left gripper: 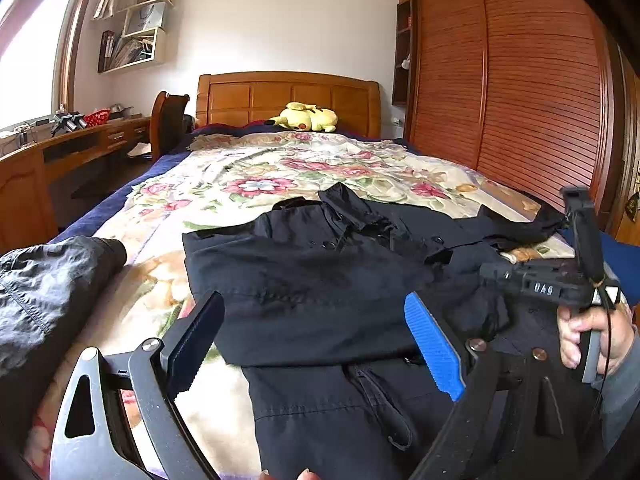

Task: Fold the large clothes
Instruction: 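Grasp the coat's other sleeve with the right gripper, then fold the held sleeve across the coat body and open the right gripper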

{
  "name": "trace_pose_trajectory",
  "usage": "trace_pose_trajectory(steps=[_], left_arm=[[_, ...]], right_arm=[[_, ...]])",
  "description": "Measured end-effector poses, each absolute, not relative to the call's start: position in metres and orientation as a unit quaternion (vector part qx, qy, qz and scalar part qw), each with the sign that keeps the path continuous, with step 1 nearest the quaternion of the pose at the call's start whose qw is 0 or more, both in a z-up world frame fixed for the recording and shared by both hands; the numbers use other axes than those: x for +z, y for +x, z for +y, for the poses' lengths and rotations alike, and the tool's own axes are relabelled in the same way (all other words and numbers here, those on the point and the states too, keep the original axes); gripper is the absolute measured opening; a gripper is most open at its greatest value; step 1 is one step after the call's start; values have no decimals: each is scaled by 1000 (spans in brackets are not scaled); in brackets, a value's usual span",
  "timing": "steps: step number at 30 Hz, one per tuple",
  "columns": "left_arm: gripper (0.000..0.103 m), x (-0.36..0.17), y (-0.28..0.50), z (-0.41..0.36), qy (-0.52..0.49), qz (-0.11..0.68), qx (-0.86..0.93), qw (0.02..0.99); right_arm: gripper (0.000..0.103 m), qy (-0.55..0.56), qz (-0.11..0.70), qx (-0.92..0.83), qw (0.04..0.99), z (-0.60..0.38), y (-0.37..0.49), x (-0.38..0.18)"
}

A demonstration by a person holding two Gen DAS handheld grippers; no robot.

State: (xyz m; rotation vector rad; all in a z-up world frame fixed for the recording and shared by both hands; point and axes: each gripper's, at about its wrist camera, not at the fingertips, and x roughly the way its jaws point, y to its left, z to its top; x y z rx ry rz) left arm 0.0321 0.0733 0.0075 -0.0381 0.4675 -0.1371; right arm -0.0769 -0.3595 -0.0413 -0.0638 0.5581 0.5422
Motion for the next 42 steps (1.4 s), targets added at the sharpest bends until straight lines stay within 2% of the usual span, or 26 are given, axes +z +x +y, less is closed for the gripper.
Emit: trace_pose_trajectory(steps=[14,27,42], left_arm=[[92,20,41,53,6,236,-84,968],[92,33,67,14,6,243,-116,963],[92,11,81,-17,22,259,-125,957]], right_arm=[[2,-33,196,172,965,-399,-115,-11],[2,-29,222,67,972,-427,-115,-31],[2,-12,227,78,971,-461,-108,-33]])
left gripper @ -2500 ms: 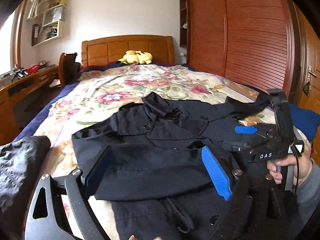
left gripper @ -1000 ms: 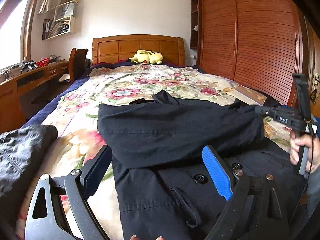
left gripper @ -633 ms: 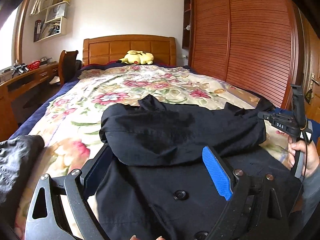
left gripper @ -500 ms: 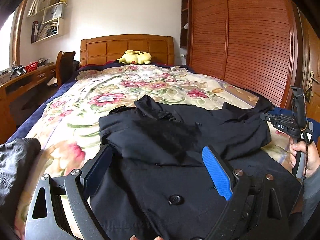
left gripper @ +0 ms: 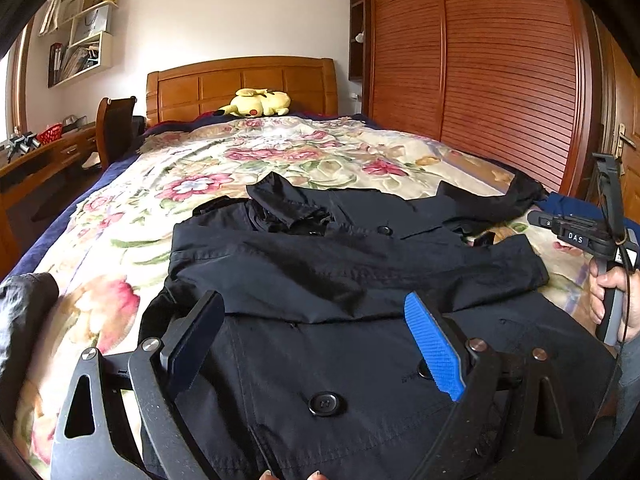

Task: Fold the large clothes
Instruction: 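Fold the held sleeve across the coat body and open the right gripper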

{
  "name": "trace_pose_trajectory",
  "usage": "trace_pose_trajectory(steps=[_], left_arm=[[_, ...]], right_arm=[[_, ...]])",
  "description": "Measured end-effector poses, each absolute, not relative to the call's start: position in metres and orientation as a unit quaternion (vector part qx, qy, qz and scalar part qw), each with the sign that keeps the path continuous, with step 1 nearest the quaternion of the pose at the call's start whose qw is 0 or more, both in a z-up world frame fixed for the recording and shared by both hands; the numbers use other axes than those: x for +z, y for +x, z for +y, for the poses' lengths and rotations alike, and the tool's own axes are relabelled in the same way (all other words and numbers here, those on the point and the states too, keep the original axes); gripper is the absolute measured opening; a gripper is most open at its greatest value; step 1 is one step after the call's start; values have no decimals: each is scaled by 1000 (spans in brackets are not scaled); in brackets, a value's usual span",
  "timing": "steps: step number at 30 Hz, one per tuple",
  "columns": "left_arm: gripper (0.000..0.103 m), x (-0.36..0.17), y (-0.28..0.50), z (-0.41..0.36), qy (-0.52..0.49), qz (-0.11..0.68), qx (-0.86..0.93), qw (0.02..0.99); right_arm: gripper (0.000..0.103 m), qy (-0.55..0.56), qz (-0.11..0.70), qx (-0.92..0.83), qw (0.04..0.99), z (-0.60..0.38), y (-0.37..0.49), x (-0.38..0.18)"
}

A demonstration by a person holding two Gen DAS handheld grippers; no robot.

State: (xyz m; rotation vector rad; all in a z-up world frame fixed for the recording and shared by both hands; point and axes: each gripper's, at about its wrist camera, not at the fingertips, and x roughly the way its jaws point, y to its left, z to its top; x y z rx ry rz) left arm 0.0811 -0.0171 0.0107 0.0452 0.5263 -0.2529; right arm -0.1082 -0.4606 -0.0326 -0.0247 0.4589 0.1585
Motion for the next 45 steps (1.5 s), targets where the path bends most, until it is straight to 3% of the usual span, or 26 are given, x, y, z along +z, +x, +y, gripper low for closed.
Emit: trace_pose_trajectory(steps=[5,6,10,12,22,45], left_arm=[[92,12,86,-24,28,252,-123,960],[92,13,88,-25,29,249,-122,960],[92,15,99,-36,33,248,-131,959],[92,14,104,-42,43,249,-129,959],[92,24,125,-57,65,235,-128,961],[92,-11,139,-74,81,271,-141,949]], right_arm=[[12,-22,211,64,975,-464,-113,-32],[18,-25,207,64,976,-463,-117,-31],[66,-20,190,67,979,-468,-127,-28],[73,-17,186,72,980,-472,-130,-26],[74,-1,195,60,979,-515,-106,-22],[74,29,303,-82,949,-606,65,17]])
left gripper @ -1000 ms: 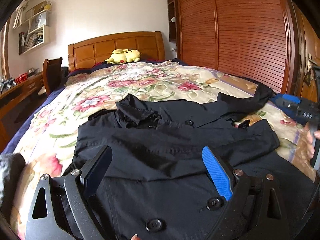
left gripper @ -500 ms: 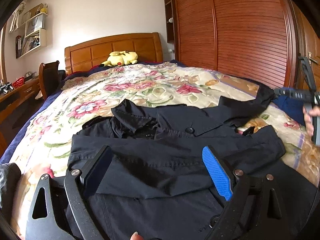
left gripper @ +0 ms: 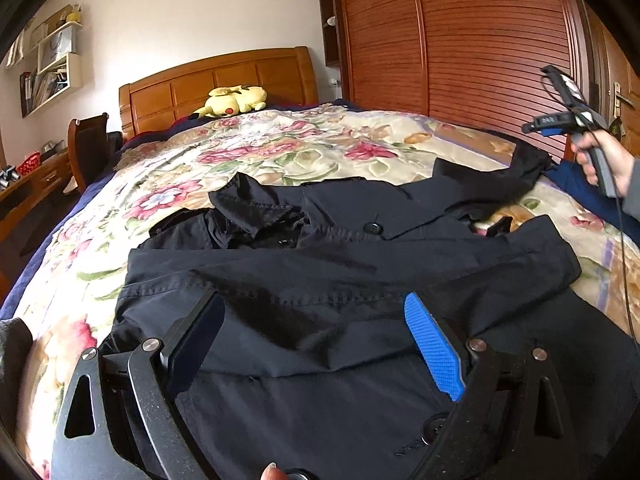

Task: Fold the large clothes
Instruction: 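Fold the held sleeve across the coat body and open the right gripper, then grasp the coat's side edge with the right gripper and lift it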

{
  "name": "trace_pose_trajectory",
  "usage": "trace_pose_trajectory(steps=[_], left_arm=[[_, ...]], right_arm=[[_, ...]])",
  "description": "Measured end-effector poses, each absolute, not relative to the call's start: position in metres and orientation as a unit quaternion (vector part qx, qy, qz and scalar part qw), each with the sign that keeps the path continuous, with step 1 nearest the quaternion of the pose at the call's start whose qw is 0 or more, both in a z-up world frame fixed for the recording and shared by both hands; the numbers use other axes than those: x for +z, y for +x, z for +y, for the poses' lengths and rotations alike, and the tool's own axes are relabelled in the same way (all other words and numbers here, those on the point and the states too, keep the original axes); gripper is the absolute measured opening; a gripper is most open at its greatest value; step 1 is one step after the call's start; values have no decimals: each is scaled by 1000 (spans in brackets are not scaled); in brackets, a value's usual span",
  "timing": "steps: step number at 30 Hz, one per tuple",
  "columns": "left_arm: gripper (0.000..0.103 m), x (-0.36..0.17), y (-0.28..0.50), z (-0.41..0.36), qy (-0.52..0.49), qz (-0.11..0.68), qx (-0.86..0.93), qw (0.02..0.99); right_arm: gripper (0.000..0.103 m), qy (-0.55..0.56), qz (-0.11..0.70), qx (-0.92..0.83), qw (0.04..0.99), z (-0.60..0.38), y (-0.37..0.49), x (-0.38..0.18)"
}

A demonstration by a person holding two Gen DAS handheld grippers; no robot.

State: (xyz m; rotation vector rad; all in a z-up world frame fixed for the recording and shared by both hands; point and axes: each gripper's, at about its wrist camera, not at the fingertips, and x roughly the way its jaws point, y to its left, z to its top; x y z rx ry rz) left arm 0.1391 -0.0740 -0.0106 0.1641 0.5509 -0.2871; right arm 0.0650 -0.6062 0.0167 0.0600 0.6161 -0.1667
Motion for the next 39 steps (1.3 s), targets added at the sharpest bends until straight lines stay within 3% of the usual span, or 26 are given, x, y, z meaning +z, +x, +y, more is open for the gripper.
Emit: trace_pose_trajectory(steps=[21,24,32,39], left_arm=[[92,-22,145,-72,65,294,-148,942],[92,-22,145,-72,66,294,-148,942],[92,-21,145,-71,65,292,-148,943],[92,-14,140,-65,55,282,-142,947]], right_arm=[[73,74,411,-199,887,-670,160,-28],[66,71,424,-192,882,-669,168,-37],[9,29,435,-167,884,-654,180,-54],[4,0,387,-113,915,-621,157,-20]])
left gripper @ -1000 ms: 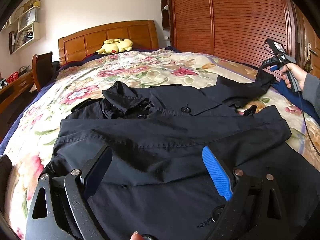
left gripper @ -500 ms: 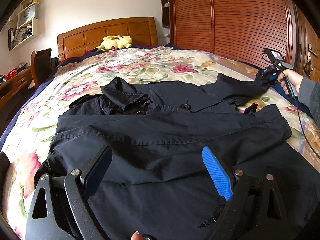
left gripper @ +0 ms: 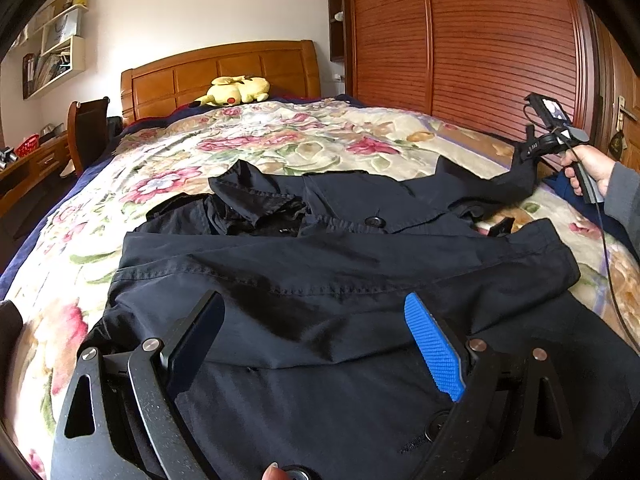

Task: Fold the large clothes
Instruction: 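Grasp the coat's side edge with the right gripper and lift it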

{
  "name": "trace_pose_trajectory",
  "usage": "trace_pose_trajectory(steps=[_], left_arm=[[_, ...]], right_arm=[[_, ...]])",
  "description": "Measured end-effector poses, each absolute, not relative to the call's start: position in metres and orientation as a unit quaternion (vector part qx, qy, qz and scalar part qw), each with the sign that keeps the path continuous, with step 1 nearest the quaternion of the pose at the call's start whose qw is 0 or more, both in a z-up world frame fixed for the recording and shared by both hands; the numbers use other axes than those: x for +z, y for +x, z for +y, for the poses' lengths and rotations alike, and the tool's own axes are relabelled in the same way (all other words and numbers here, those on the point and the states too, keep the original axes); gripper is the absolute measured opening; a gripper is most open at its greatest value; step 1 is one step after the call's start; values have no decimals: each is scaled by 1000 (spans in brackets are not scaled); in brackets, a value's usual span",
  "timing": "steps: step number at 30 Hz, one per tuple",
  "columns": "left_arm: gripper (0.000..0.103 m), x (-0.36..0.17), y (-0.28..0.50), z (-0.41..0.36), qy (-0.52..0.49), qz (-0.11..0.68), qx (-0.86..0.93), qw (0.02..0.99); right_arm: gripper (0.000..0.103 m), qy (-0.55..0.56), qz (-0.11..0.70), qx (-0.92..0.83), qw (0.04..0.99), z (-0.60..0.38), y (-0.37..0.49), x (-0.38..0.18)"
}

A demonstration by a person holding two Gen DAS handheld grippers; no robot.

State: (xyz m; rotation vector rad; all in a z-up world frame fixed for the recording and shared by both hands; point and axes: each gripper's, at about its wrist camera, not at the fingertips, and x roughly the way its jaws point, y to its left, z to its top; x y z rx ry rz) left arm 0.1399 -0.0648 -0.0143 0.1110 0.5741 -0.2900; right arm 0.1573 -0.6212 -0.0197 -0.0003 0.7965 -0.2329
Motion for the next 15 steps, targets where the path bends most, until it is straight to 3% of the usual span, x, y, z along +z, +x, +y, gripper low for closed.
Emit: trace_pose_trajectory(steps=[15], left_arm=[[92,7,109,-44,46,250,-142,957]], right_arm=[[3,-83,298,-25,951,-512,82,52]])
